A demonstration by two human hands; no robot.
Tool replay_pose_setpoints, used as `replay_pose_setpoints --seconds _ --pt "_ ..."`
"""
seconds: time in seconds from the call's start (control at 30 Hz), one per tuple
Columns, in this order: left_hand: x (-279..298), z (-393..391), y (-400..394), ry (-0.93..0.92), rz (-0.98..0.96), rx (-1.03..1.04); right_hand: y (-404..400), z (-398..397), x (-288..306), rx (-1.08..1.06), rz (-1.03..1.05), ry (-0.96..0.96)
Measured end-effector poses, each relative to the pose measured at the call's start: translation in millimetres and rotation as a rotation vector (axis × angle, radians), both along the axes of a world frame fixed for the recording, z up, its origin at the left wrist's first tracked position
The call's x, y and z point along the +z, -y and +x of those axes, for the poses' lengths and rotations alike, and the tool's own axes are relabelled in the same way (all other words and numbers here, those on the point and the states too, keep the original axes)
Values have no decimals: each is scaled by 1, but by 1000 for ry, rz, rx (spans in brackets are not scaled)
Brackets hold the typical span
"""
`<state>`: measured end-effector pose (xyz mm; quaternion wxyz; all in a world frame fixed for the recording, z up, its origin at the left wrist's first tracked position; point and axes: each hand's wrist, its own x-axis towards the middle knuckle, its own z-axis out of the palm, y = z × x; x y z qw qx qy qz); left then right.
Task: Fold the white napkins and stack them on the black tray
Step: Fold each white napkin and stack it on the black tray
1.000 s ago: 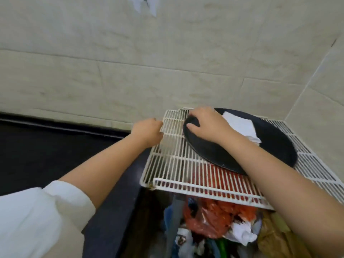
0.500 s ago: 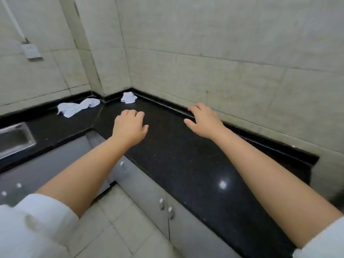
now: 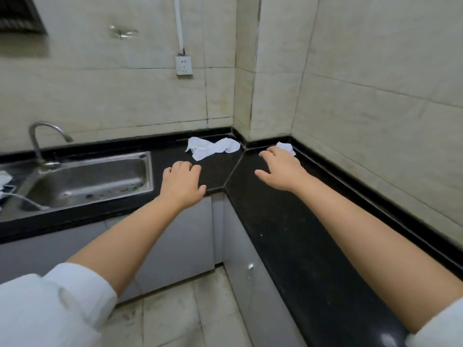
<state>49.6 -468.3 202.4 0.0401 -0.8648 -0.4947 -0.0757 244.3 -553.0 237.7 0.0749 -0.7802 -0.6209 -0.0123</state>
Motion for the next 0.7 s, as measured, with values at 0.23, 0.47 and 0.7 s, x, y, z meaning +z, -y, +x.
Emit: replay_pose_setpoints --seconds 0.23,0.47,0.7 --pt "11 15 -153 -38 6 112 -174 18 -11 88 -38 -50" --pt "-17 35 -317 -59 -15 45 -334 38 -57 35 -120 -72" --pt "-47 77 -484 -84 -98 -106 -476 74 -90 -153 -163 -131"
